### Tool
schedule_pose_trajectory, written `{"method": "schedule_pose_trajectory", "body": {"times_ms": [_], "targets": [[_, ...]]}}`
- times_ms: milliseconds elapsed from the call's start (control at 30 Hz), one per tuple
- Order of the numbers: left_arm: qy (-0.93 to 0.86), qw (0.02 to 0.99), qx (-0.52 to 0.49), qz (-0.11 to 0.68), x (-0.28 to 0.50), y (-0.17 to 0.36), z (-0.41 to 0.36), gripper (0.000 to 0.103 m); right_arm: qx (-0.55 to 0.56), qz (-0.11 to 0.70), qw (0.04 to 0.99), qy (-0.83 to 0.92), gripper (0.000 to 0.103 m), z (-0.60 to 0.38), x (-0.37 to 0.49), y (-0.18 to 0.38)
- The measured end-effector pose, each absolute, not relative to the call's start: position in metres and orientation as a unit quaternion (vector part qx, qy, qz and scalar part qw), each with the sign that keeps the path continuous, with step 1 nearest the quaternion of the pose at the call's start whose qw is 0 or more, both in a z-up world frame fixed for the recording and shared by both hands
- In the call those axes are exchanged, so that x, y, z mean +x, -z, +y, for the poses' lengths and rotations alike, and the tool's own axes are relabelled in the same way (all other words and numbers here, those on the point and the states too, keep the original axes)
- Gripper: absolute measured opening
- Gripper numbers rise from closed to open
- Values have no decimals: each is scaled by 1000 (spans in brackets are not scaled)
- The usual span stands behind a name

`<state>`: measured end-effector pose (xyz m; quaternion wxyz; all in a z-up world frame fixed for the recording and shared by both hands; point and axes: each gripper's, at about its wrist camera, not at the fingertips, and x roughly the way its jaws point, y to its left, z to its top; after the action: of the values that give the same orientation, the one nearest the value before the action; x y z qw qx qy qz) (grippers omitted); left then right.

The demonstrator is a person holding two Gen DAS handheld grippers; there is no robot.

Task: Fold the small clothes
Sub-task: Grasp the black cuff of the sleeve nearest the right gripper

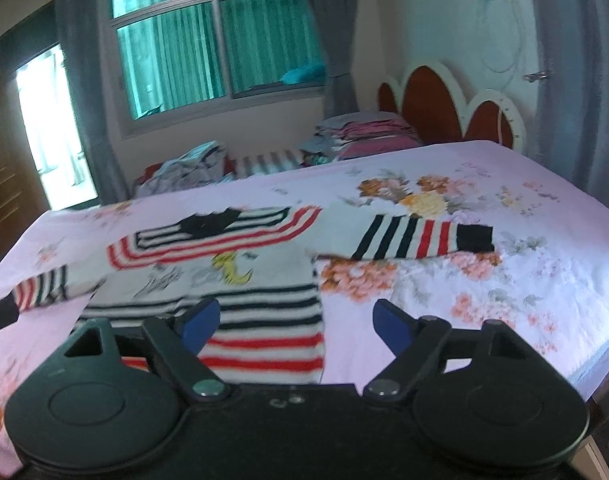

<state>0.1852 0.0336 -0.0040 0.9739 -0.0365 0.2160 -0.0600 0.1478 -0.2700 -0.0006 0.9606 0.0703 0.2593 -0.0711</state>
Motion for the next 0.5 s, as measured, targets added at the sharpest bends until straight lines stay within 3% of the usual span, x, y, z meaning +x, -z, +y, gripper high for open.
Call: {"method": "schedule_pose_trajectory", "body": {"times_ms": [233, 300, 400, 500], "targets": [[107, 963, -27, 245, 245, 14, 18, 103, 85, 260, 955, 117, 62, -302, 179, 4], [102, 963, -28, 249, 261, 20, 13, 103, 103, 263, 951, 129, 51, -322, 191, 6], [99, 960, -31, 258, 283, 29, 7, 103, 139, 269, 944, 135, 42, -351, 209, 12], [94, 957, -47, 272, 309, 35, -1, 103, 169, 268, 937, 144, 40, -384, 234, 25]]}}
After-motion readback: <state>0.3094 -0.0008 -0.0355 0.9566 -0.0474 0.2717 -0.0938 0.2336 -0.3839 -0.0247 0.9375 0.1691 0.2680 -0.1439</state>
